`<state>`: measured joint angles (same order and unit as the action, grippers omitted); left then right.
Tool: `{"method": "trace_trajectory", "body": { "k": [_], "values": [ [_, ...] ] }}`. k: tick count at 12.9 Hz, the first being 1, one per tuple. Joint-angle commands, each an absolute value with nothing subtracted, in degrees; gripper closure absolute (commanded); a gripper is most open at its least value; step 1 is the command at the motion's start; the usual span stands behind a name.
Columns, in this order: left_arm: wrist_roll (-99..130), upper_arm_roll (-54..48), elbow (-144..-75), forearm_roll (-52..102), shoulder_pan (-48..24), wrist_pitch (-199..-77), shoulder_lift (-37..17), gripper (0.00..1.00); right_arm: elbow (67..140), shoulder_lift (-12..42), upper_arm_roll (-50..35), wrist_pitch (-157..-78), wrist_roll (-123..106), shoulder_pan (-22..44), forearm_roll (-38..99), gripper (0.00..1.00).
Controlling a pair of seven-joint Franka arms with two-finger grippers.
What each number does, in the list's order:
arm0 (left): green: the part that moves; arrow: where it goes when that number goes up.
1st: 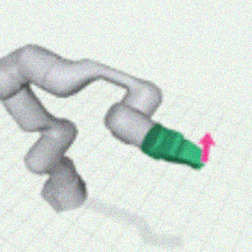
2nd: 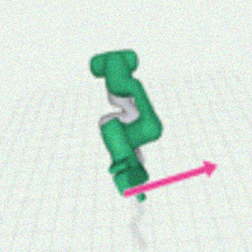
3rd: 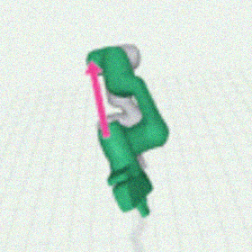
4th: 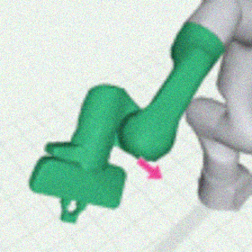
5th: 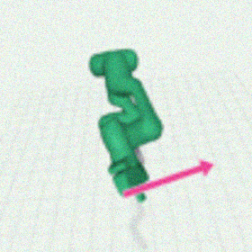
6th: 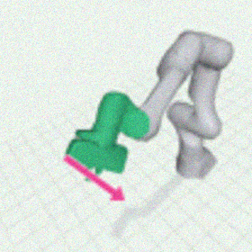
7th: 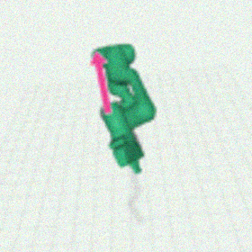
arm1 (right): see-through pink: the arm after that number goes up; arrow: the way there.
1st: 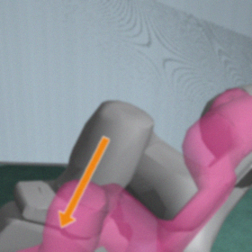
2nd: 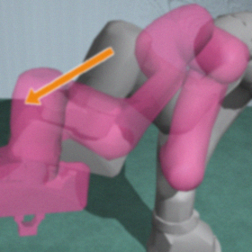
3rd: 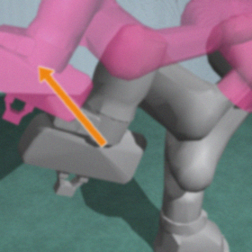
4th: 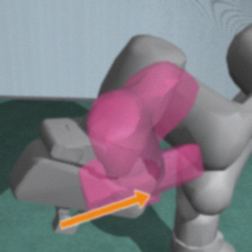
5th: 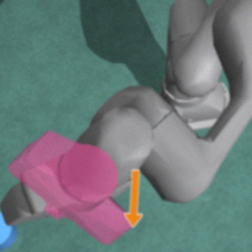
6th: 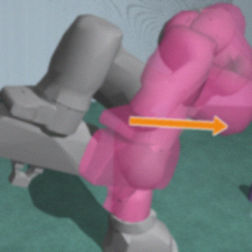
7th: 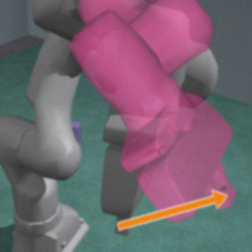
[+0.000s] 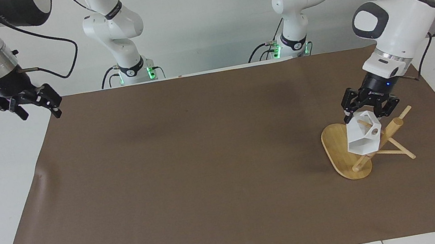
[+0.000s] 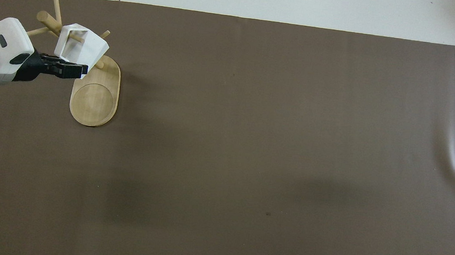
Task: Hang cup on rack
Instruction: 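Lower the cup's handle onto the rack peg with the left gripper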
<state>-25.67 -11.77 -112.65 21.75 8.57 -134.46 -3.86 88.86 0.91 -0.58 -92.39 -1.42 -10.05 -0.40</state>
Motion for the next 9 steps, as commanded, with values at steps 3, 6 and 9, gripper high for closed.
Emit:
{"method": "trace_trajectory", "body": {
  "k": [3,6,9],
  "values": [
    [-25.93,-12.04,-110.83,21.53,9.32,-133.15,-4.83,0.17,90.35,0.18,-0.35,-93.25,-2.55,-10.11,0.70,0.00],
    [-25.66,-12.04,-110.57,21.45,9.32,-132.98,-4.83,0.07,90.44,0.09,-0.44,-92.73,-2.64,-10.11,0.70,0.00],
    [-25.05,-11.95,-110.13,20.74,9.23,-131.23,-4.31,0.00,90.44,0.09,-0.44,-92.72,-2.64,-10.11,0.70,0.00]
  ]
}}
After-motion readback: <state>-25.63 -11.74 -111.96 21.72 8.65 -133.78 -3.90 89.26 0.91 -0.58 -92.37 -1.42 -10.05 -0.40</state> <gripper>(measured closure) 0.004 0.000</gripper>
